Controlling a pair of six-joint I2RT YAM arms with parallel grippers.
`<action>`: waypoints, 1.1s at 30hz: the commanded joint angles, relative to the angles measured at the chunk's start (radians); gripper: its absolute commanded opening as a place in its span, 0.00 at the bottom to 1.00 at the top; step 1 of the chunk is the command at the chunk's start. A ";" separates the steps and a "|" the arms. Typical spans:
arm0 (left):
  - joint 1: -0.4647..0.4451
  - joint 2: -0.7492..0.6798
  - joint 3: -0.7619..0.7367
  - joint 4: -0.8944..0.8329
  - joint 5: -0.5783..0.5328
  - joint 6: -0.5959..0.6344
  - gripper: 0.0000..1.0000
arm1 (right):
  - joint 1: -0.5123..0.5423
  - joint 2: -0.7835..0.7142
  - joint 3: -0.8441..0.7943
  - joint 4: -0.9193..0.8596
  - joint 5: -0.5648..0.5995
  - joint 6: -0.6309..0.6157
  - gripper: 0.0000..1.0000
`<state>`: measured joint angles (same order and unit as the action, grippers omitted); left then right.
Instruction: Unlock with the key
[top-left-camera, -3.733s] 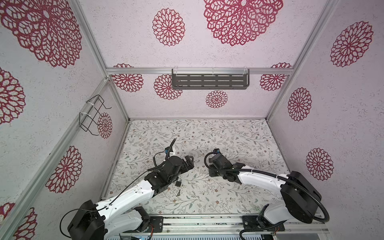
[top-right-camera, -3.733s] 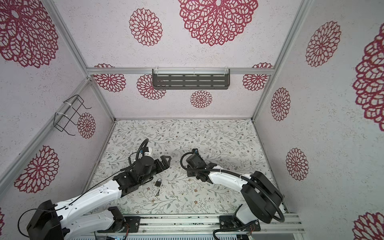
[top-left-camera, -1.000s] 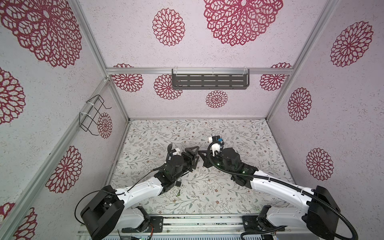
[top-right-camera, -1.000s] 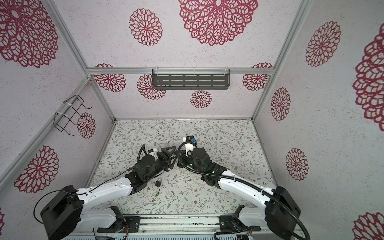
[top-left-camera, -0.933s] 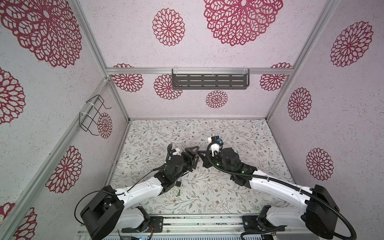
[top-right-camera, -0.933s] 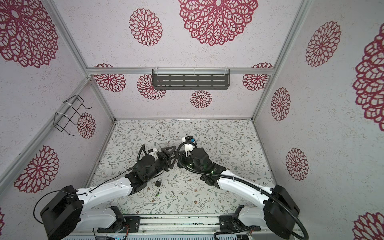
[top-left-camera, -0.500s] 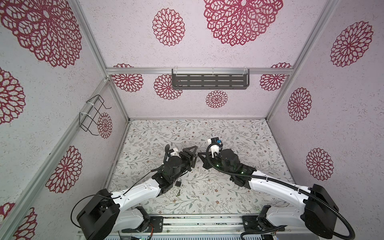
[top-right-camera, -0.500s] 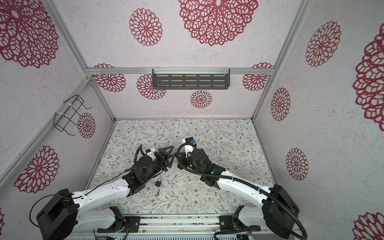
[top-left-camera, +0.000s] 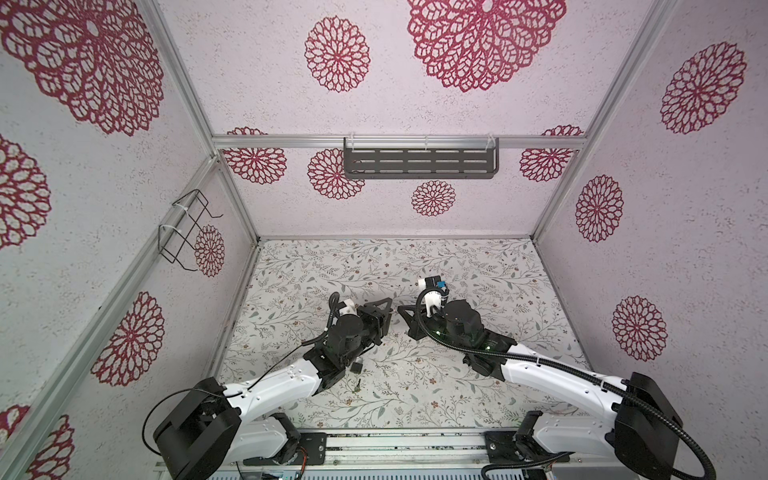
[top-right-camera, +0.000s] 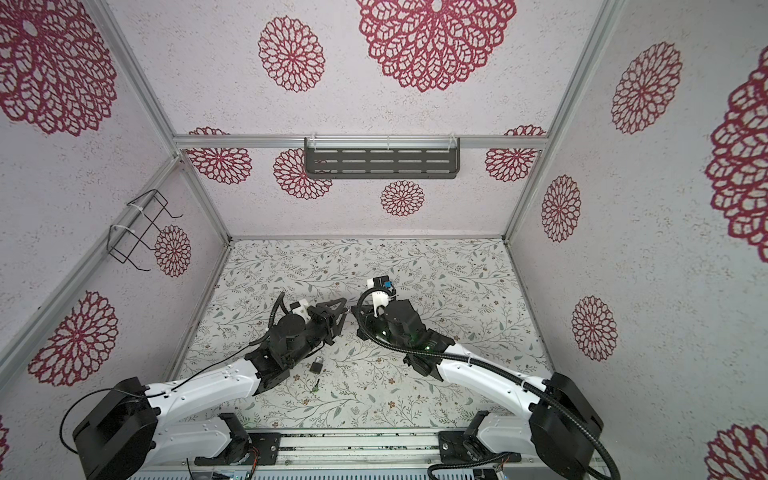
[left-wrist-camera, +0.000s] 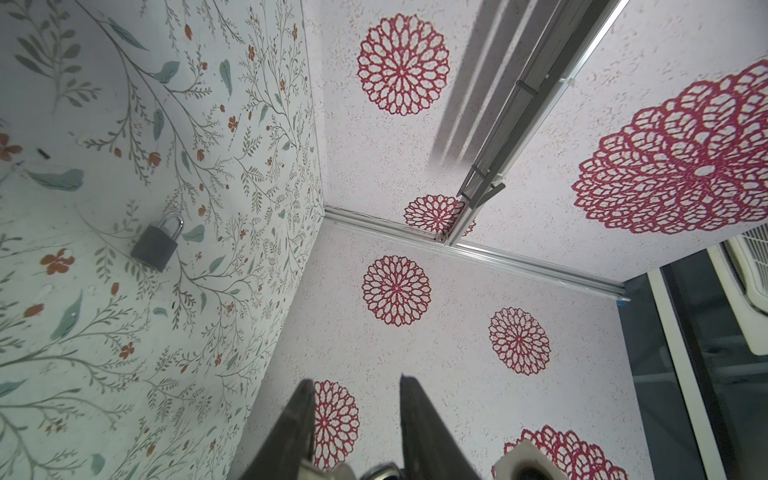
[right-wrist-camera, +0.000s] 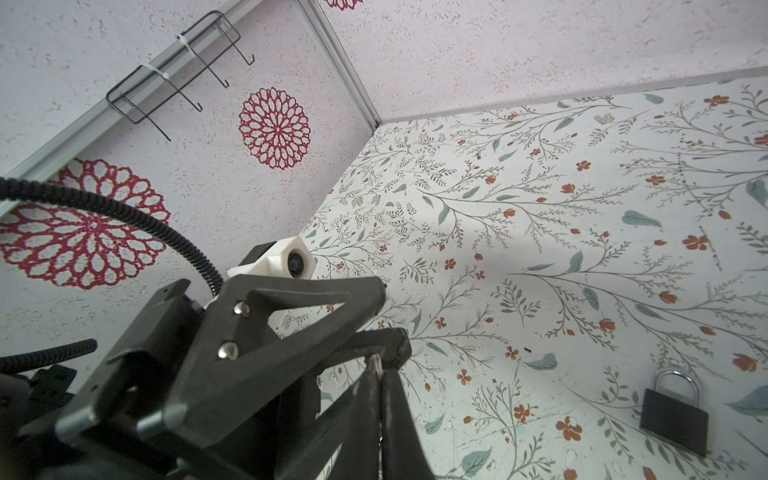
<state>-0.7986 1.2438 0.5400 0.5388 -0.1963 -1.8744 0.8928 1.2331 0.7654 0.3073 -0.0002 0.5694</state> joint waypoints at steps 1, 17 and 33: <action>-0.007 -0.010 -0.010 0.027 -0.017 -0.005 0.28 | 0.005 -0.031 0.000 0.040 0.012 0.006 0.00; -0.006 -0.027 0.009 -0.015 -0.020 0.028 0.00 | 0.006 -0.053 0.002 0.047 0.003 -0.002 0.00; 0.045 -0.201 0.087 -0.357 -0.026 0.627 0.00 | -0.066 -0.152 0.002 -0.044 -0.224 0.068 0.49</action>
<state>-0.7685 1.0855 0.5915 0.3141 -0.2165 -1.4868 0.8619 1.1164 0.7601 0.2543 -0.0933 0.5900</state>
